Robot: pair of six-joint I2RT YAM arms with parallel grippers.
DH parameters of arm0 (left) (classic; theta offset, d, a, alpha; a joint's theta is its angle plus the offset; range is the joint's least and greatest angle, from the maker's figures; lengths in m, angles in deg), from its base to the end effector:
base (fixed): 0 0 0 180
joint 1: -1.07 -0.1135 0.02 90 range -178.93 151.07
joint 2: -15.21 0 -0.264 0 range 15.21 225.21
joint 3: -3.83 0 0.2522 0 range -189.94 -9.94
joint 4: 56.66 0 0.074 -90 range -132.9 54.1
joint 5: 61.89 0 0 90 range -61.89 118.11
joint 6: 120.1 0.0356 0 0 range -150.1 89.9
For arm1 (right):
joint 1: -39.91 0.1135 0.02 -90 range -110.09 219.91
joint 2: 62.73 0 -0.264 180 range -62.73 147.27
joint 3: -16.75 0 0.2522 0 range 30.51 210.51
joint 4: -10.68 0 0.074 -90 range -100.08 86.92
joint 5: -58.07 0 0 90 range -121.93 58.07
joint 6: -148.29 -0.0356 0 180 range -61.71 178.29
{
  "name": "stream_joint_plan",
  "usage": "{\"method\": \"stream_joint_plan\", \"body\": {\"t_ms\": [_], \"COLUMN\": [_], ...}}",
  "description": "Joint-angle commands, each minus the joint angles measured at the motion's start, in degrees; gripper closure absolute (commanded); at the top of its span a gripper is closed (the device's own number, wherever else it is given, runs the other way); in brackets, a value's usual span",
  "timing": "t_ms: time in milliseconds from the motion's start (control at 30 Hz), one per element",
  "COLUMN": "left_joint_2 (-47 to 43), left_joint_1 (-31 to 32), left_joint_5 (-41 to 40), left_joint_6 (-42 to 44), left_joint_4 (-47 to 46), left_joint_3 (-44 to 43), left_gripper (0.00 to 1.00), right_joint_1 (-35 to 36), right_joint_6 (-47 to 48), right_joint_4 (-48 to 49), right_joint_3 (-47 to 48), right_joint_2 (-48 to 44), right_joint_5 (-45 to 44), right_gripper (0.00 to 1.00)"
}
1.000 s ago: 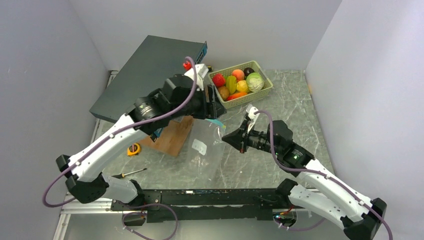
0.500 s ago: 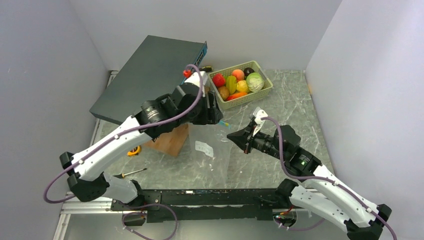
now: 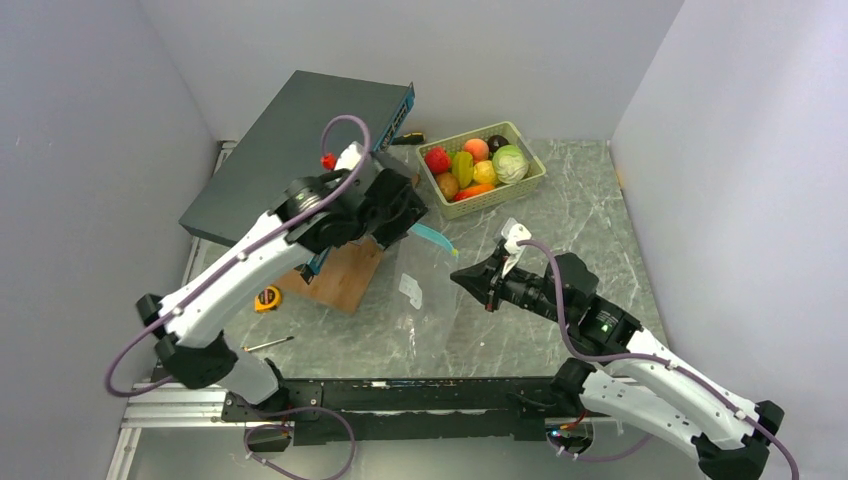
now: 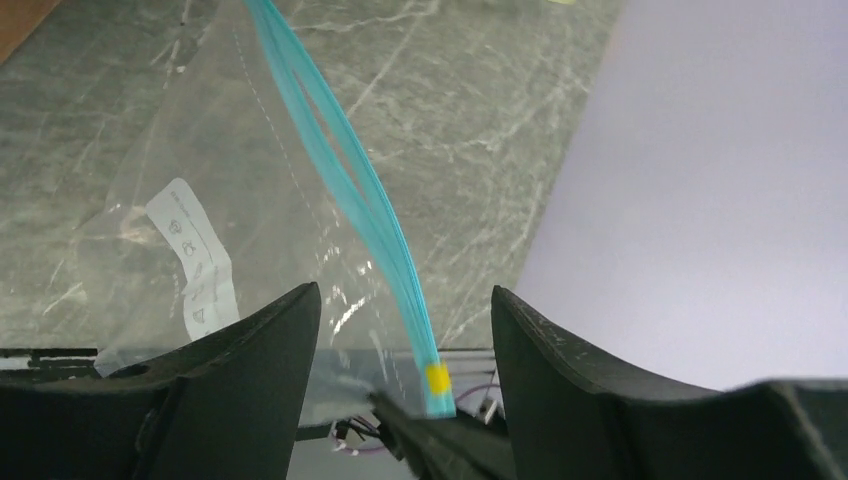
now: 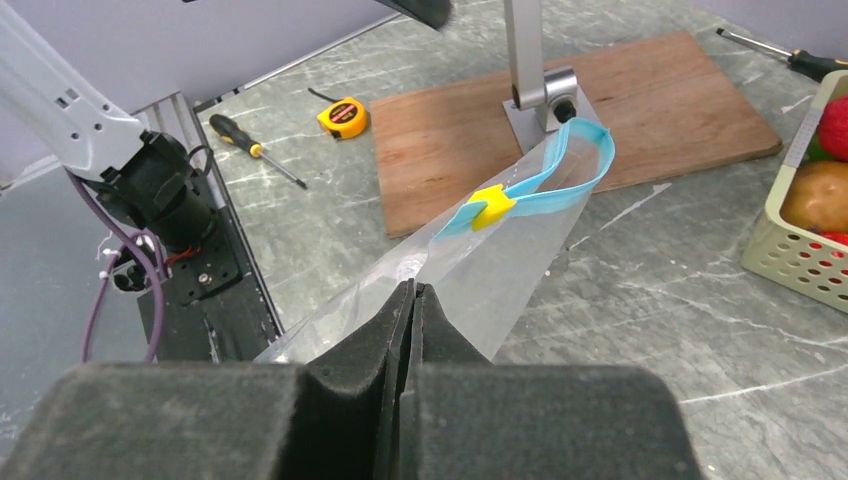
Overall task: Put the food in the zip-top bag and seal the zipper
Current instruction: Open the zipper of the food storage bag at the center of the board.
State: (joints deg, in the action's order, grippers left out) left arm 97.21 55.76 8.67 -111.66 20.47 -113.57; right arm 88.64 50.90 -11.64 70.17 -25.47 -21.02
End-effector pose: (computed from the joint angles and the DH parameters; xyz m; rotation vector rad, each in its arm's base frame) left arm 0.1652 -0.2128 0.4494 -0.7355 2.2876 -0.8433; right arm 0.1008 0.1250 0.3318 -0.7584 1.5849 0.8869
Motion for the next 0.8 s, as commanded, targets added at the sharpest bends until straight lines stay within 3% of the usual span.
{"method": "stream_joint_plan", "body": {"t_ms": [0,233,500,767], "left_joint_2": [7.0,13.6,13.5,15.1], "left_joint_1": [-0.6,-0.6,0.1,0.1], "left_joint_5": [-1.8,-5.1,-4.9,-5.9], "left_joint_6": [-9.5,-13.9,-15.0,-13.8], "left_joint_4": [13.3,25.3,23.2,22.4], "left_joint_3": [-6.9,-13.5,-8.7,-9.6], "left_gripper": [0.33,0.45,0.46,0.44], "right_joint_1": [1.5,3.1,3.8,4.5], "right_joint_6": [1.2,1.7,1.5,1.1], "right_joint_4": [3.1,2.9,3.4,4.0], "right_joint_3": [1.8,1.9,1.7,1.3], "right_joint_2": [-0.8,-1.3,-1.7,-1.5], "right_joint_5": [-1.0,-2.0,-1.8,-0.8], "right_gripper": [1.0,1.0,1.0,1.0]}}
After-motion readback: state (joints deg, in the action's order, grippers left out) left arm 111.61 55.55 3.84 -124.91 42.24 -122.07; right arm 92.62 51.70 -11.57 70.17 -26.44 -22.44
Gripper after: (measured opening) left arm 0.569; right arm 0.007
